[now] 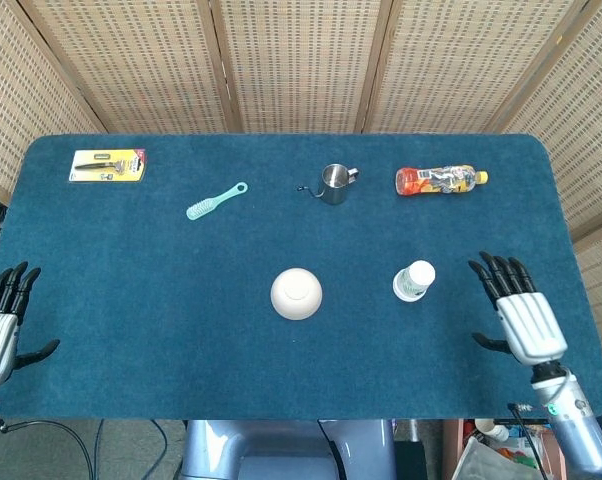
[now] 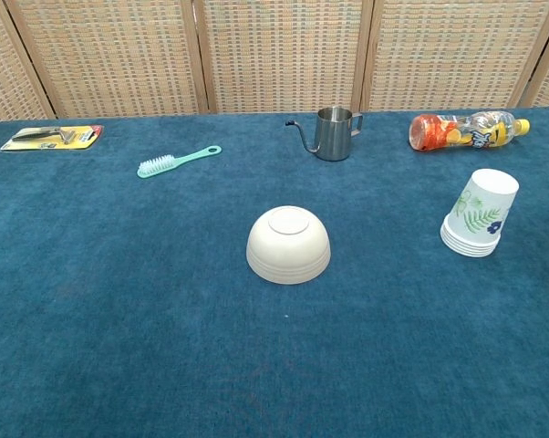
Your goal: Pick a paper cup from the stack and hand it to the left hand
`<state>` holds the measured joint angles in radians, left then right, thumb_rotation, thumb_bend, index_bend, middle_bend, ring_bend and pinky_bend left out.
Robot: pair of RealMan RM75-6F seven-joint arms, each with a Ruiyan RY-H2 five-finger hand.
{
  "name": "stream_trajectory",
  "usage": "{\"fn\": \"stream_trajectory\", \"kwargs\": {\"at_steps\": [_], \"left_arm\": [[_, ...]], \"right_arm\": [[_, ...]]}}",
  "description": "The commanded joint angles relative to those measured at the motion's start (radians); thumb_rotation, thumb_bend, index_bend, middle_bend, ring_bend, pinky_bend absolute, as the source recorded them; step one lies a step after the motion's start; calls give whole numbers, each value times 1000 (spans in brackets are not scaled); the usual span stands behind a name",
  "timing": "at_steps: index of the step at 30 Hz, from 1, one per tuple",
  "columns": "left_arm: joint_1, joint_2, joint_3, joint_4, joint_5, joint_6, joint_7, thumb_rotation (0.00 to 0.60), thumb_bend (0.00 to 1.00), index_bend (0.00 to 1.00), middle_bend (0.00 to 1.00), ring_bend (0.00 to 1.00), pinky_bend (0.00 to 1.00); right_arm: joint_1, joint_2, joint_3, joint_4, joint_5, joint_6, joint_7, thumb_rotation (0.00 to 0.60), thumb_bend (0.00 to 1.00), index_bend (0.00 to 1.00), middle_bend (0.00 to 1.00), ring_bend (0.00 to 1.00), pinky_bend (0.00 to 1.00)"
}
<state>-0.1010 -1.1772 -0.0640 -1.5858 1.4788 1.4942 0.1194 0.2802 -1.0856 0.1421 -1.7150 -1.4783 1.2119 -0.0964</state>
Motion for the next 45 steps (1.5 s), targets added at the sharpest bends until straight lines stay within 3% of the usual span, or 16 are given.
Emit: {"fn": "stream_trajectory", "kwargs": {"at_steps": [1, 4, 11, 20, 34, 45], "left_arm": [[-5, -4, -4, 5, -12, -11, 3, 600, 116, 0, 0, 0, 0], [-12, -9, -8, 9, -26, -27, 9, 600, 116, 0, 0, 0, 0], [-16, -17, -11, 14, -41, -37, 19, 600, 117, 0, 0, 0, 0], [-23, -23, -11, 11, -45, -45, 37, 600, 119, 0, 0, 0, 0], [-30, -24, -8, 8, -53, -58, 40, 600, 119, 0, 0, 0, 0], [-32, -22, -9, 7, -62, -64, 34, 600, 119, 0, 0, 0, 0]], "right_arm": [[157, 23, 52, -57, 181, -233, -92, 600, 0, 0, 41, 0, 20], [215, -23, 61, -20, 267, -285, -192, 600, 0, 0, 61, 0, 49], [291, -90, 69, 38, 396, -337, -283, 600, 0, 13, 108, 20, 119], [365, -157, 61, 128, 534, -367, -347, 600, 65, 138, 282, 188, 305], [422, -232, 35, 208, 589, -375, -343, 600, 131, 283, 388, 288, 426], [446, -286, 33, 289, 612, -375, -320, 600, 231, 518, 543, 443, 598]]}}
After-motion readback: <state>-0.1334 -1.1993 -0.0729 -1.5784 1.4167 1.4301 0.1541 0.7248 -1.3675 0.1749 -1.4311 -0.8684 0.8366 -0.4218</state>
